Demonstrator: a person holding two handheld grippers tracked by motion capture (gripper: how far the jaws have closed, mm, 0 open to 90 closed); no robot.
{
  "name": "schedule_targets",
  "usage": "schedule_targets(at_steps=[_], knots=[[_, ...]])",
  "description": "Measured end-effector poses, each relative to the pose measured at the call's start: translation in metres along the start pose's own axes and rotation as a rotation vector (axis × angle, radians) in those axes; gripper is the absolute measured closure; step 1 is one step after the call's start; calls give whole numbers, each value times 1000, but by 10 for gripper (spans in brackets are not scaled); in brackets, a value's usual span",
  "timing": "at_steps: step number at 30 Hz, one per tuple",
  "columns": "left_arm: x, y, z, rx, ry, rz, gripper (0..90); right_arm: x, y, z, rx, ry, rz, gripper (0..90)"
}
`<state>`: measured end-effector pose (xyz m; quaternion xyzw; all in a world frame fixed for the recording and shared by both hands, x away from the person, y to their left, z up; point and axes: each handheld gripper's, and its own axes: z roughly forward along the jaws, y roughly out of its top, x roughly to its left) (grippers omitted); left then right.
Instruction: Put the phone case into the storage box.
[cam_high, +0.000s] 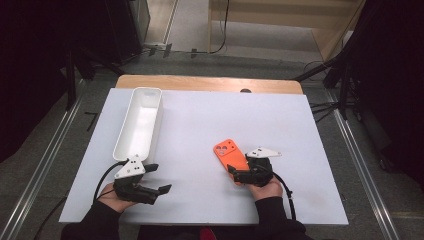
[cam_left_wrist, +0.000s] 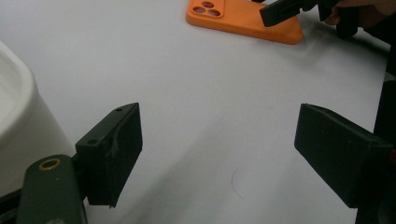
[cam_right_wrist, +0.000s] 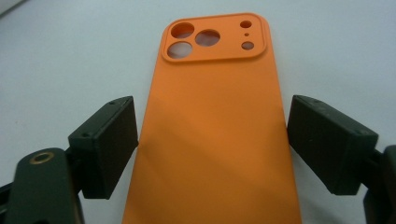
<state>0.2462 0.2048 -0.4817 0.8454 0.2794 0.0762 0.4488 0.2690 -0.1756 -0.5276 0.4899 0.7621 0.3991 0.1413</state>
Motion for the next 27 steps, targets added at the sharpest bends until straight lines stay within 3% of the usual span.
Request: schedule_targets(at_steps=[6, 16, 27], knots=[[0, 0, 0, 0, -1, 0, 156, 2, 1, 3, 36, -16, -15, 143], [0, 0, 0, -1, 0, -2, 156, 3, 1, 4, 43, -19, -14, 139], [0, 0, 0, 0, -1, 0, 156, 9, 2, 7, 66, -66, -67, 129]])
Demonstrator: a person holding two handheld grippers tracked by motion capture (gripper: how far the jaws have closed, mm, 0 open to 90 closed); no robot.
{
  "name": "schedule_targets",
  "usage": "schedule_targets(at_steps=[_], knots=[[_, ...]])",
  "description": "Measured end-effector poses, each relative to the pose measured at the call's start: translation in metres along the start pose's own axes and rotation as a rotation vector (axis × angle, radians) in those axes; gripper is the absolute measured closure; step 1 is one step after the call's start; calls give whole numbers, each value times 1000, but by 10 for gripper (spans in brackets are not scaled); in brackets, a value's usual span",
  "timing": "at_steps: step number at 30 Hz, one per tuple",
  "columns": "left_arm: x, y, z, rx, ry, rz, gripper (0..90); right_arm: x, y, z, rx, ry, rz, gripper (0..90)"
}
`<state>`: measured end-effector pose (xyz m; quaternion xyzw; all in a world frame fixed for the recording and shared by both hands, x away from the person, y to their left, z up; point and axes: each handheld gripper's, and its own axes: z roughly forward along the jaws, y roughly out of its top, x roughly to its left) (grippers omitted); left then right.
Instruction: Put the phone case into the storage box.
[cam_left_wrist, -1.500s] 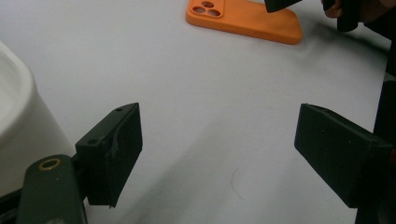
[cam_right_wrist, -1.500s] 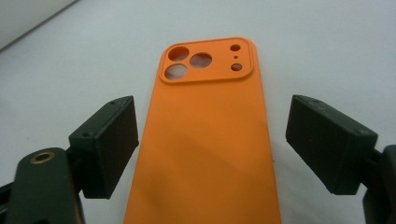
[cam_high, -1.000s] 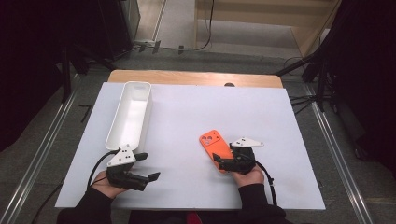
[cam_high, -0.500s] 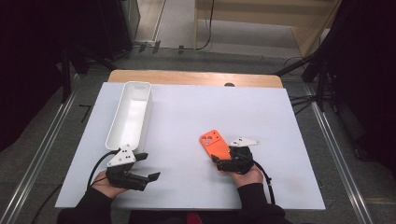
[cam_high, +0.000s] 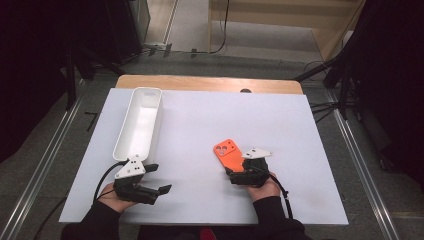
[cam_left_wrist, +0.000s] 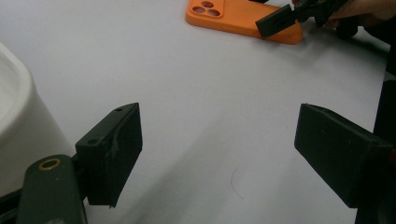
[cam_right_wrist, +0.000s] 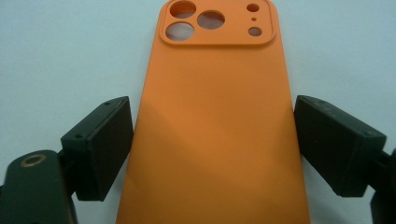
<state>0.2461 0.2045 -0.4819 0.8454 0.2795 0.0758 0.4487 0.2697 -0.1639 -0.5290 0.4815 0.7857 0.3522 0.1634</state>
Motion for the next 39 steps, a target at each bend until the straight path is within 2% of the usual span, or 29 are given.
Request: schedule_targets(at_steps=[2, 4, 12, 23, 39], knots=[[0, 0, 0, -2, 0, 0, 156, 4, 0, 1, 12, -35, -32, 128], [0, 0, 0, -1, -1, 0, 156, 6, 0, 2, 16, -43, -42, 129], [0, 0, 0, -1, 0, 0, 156, 6, 0, 2, 19, -48, -45, 128], [-1, 1, 0, -3, -3, 1, 156, 6, 1, 2, 20, -46, -38, 140], [0, 0, 0, -3, -3, -3, 156, 2, 3, 3, 15, -15, -56, 147]])
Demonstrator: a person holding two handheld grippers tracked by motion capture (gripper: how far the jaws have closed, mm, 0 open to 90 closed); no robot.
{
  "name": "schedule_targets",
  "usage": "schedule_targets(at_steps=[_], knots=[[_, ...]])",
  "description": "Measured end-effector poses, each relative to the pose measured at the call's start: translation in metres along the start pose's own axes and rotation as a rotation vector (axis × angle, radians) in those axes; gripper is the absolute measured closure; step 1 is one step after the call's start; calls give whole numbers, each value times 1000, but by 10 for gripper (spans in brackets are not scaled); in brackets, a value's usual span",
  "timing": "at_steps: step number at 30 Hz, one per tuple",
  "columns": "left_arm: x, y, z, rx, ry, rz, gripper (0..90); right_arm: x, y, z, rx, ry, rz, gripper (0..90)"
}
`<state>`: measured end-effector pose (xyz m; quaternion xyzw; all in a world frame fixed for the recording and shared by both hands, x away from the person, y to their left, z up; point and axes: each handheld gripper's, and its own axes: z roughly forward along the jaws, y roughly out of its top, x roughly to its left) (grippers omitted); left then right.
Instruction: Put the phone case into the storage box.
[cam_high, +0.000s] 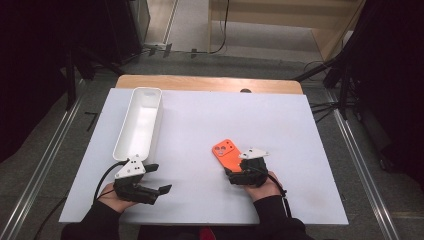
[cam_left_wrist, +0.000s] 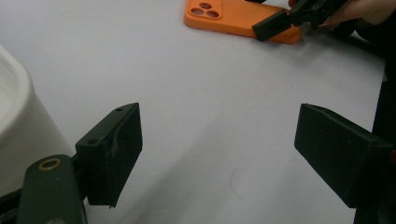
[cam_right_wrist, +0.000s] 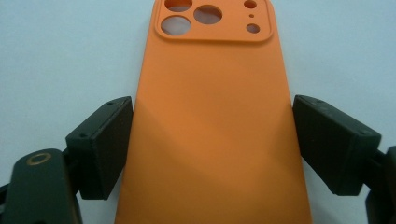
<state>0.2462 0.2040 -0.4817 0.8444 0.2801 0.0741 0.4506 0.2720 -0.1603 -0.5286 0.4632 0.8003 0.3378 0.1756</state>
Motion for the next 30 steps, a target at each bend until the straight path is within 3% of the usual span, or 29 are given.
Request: schedule_targets(at_steps=[12, 19, 30], knots=[[0, 0, 0, 5, 1, 3, 156, -3, 3, -1, -7, 47, 18, 147], [0, 1, 0, 7, -12, -6, 156, -6, 7, -9, -49, 65, 50, 146], [-4, 9, 4, 24, -43, -27, 157, -18, 14, -18, -93, 157, 152, 146]])
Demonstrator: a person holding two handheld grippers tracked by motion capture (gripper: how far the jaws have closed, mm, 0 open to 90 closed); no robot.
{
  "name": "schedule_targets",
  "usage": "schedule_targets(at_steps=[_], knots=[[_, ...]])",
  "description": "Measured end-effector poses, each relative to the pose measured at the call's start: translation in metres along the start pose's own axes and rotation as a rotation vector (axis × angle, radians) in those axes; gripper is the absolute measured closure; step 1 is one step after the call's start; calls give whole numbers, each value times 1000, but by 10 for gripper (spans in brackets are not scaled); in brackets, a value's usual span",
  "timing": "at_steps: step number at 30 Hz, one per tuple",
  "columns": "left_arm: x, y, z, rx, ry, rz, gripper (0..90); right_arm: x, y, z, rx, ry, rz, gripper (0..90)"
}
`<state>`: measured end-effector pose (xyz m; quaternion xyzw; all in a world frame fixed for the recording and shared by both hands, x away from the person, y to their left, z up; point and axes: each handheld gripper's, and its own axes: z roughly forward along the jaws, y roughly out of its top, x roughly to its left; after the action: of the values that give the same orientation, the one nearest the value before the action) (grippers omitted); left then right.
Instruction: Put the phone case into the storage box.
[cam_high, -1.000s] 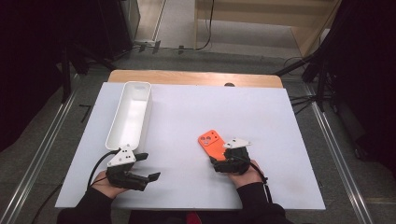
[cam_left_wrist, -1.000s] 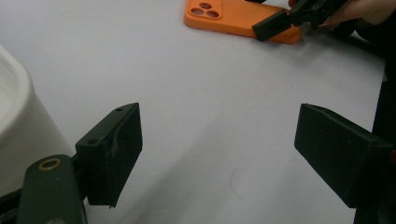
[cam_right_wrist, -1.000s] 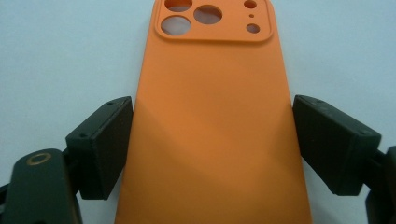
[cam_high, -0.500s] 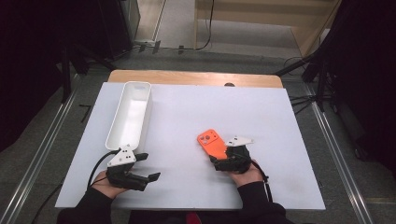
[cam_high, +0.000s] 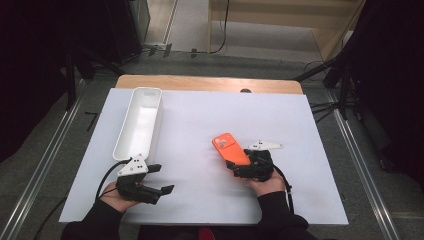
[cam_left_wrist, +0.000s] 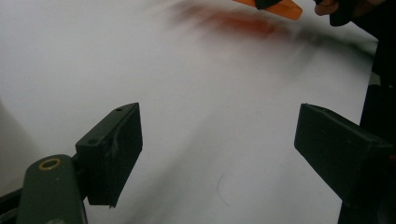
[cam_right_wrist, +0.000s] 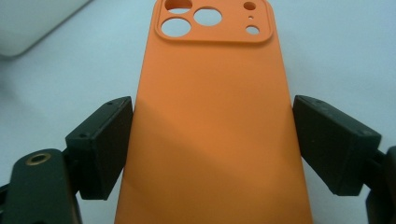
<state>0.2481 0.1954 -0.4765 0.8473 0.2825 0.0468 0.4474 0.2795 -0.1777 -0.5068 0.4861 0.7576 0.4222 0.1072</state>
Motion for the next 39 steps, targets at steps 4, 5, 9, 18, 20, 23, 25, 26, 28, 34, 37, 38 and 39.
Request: schedule_targets(at_steps=[4, 5, 9, 18, 20, 23, 25, 26, 28, 34, 37, 38, 39], knots=[[-4, 7, 2, 2, -11, -9, 156, -2, 2, -2, -9, 25, 37, 146], [-6, 10, 4, 10, -6, -4, 155, -3, 2, -2, -11, 31, 45, 145], [-9, 21, 7, 5, -20, -18, 154, -3, 5, -1, -17, 45, 57, 146], [-7, 34, 22, 38, -63, -86, 154, -2, 7, 1, -23, 55, 79, 145], [-6, 38, 24, 40, -63, -102, 155, -1, 7, 0, -30, 49, 78, 145], [-4, 44, 26, 42, -73, -117, 155, -1, 8, -3, -50, 36, 89, 145], [-3, 49, 27, 46, -67, -121, 156, -1, 9, -7, -69, 19, 93, 145], [-2, 52, 28, 44, -70, -129, 156, -1, 9, -9, -73, 14, 91, 145], [0, 57, 30, 42, -77, -138, 157, 0, 10, -12, -86, -5, 87, 145], [5, 70, 33, 28, -92, -178, 158, 5, 10, -15, -122, -17, 103, 145], [6, 75, 33, 25, -98, -195, 159, 8, 10, -13, -136, -16, 111, 145], [6, 76, 33, 18, -103, -202, 159, 9, 10, -13, -141, -13, 117, 145], [5, 78, 33, 19, -104, -201, 160, 11, 10, -12, -150, -9, 125, 145]])
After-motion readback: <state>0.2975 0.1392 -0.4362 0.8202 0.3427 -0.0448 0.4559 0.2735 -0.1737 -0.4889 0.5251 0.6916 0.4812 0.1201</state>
